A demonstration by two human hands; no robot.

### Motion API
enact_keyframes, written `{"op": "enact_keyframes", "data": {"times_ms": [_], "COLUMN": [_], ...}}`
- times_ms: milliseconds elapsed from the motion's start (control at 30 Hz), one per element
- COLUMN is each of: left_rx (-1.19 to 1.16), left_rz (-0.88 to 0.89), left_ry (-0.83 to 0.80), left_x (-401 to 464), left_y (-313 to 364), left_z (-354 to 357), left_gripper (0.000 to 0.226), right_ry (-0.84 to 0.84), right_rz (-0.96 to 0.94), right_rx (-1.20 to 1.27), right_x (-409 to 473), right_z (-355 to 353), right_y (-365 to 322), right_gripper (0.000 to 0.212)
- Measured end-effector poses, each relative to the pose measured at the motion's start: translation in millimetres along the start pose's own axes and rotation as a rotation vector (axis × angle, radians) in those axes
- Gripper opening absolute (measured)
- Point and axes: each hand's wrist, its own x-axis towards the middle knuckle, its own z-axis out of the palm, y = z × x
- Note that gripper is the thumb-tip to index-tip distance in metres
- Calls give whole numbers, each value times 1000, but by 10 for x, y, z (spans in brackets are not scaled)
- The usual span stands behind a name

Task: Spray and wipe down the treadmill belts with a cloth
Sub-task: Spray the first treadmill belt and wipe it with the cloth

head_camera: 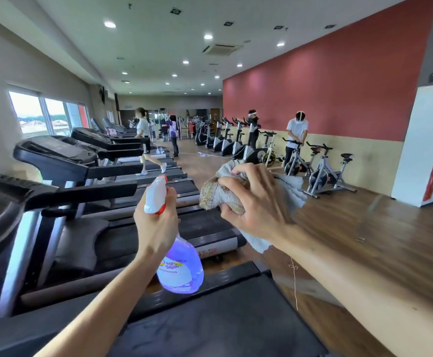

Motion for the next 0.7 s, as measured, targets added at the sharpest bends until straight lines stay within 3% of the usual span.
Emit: {"op": "enact_keyframes", "data": {"times_ms": [433, 700], "left_rx": [59, 91], "left_rz": [0, 7], "left_ry": [30, 150], "left_x": [876, 982], "left_y": [-600, -810], "left_z": [365, 656], "left_gripper": [27, 24], "right_ry": [-67, -25], "right_rz": [46, -15], "right_rx": [75, 141], "right_x": [80, 247], "right_z": [1082, 1663], "right_y": [626, 987], "right_gripper": [39, 40]}}
